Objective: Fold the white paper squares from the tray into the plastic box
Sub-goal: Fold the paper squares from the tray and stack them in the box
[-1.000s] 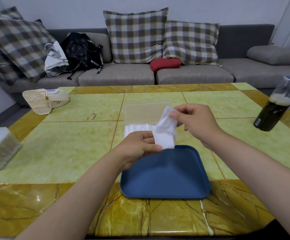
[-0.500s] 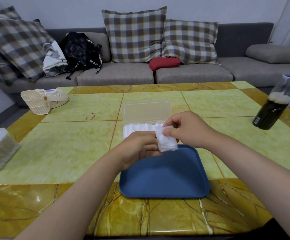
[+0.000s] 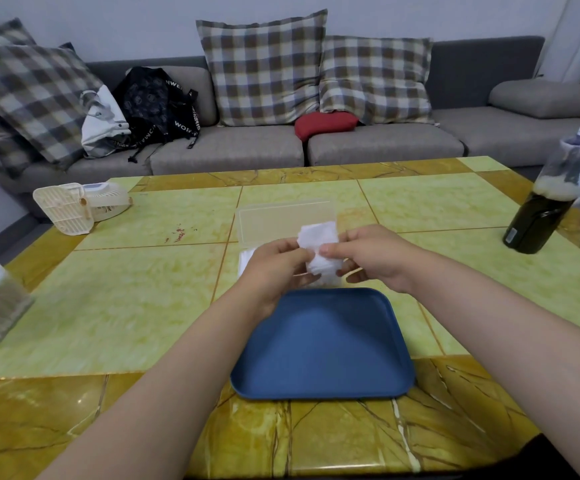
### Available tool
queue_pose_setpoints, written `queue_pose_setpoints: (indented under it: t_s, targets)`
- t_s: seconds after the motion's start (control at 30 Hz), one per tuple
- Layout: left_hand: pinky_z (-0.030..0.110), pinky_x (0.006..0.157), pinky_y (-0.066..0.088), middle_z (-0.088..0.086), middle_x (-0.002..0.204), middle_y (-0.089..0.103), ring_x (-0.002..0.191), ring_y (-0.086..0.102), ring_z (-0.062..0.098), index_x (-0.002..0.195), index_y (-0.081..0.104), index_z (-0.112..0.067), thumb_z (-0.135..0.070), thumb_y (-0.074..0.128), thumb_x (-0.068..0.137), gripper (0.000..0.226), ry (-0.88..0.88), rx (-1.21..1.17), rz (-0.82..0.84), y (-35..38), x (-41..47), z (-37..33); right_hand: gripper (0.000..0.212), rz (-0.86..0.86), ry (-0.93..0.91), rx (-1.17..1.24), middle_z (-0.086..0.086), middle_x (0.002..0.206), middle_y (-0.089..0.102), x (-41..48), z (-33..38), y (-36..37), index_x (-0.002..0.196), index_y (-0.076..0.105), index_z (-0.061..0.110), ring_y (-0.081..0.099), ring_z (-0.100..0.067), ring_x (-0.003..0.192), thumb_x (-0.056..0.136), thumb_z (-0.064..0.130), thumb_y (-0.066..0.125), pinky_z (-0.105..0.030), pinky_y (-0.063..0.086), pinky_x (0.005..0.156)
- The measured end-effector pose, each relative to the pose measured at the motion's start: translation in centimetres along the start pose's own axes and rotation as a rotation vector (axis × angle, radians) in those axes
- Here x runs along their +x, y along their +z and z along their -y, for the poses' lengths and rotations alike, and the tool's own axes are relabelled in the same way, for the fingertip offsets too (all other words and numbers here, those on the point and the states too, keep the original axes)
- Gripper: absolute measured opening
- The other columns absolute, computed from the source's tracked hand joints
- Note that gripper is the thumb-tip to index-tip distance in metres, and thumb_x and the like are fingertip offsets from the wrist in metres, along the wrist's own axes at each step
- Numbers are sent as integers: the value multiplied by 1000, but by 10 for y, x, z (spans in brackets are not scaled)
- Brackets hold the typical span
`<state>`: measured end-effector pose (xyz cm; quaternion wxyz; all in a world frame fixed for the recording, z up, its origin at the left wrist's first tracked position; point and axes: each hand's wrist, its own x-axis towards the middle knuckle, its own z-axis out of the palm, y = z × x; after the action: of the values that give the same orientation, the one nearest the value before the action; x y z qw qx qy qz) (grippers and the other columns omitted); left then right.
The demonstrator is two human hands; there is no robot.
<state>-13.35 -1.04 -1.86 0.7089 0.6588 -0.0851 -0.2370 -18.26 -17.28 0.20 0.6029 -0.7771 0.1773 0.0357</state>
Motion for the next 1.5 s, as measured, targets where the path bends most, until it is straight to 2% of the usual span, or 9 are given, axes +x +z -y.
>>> queue_pose_setpoints:
  t_s: [0.17,0.43,0.67,0.83,0.97,1.13,1.23,1.3,1.5]
  targets:
    - [24,75,52,-1,100,69,86,65,15,118,66,-22,-23,58,94,25,308,662,-186,-1,29,-4,29,-241,0,237,-8,98,68,23,4,-22,114,67,6,61,-17,62,91,22,72,-27,45,51]
    - [39,111,33,-3,137,49,129,35,18,138,57,-33,-41,41,102,40,516,1369,149,11,66,14,22,-291,112,211,-6,100,62,41,-5,-23,114,60,11,58,-16,60,97,25,60,-26,32,45]
    - [41,113,30,-5,149,41,136,26,17,133,61,-34,-43,34,104,41,539,1421,185,2,57,26,23,-298,140,69,-6,84,67,39,-9,-5,113,56,11,53,-20,51,96,15,40,-25,26,45]
    - [36,97,44,-5,120,57,119,43,17,98,75,-20,-35,51,97,29,504,1225,-64,12,61,26,41,-341,57,-165,-2,79,74,41,-8,5,136,41,8,57,-22,41,97,18,29,-27,33,46]
    - [35,91,48,3,105,58,113,42,18,79,76,-16,-46,64,82,32,358,1104,-179,28,63,17,42,-360,35,-290,-11,80,66,33,-3,8,141,35,8,65,-25,53,103,23,27,-28,40,53]
    - [38,98,46,9,65,50,80,46,37,33,42,-20,-65,46,52,48,221,1038,-136,27,61,2,38,-357,38,-322,-15,83,71,33,-1,9,136,36,8,69,-26,57,103,25,27,-27,43,57]
    - [39,91,52,7,86,67,104,51,24,47,59,-26,-50,67,65,31,176,1116,-146,25,64,1,37,-347,19,-313,-7,90,74,36,-3,7,135,36,10,68,-26,52,102,25,28,-27,47,61]
    - [39,90,53,4,103,62,115,43,22,60,65,-27,-33,74,72,16,186,1184,-166,28,64,3,35,-340,8,-304,-3,91,75,39,-5,6,133,37,10,66,-24,47,101,24,29,-27,46,59]
    - [36,89,44,7,115,44,116,37,28,89,55,-21,-28,57,84,9,200,1379,-146,32,67,6,32,-383,-168,-395,-12,93,67,38,-11,13,119,46,8,64,-31,66,101,31,31,-37,52,63]
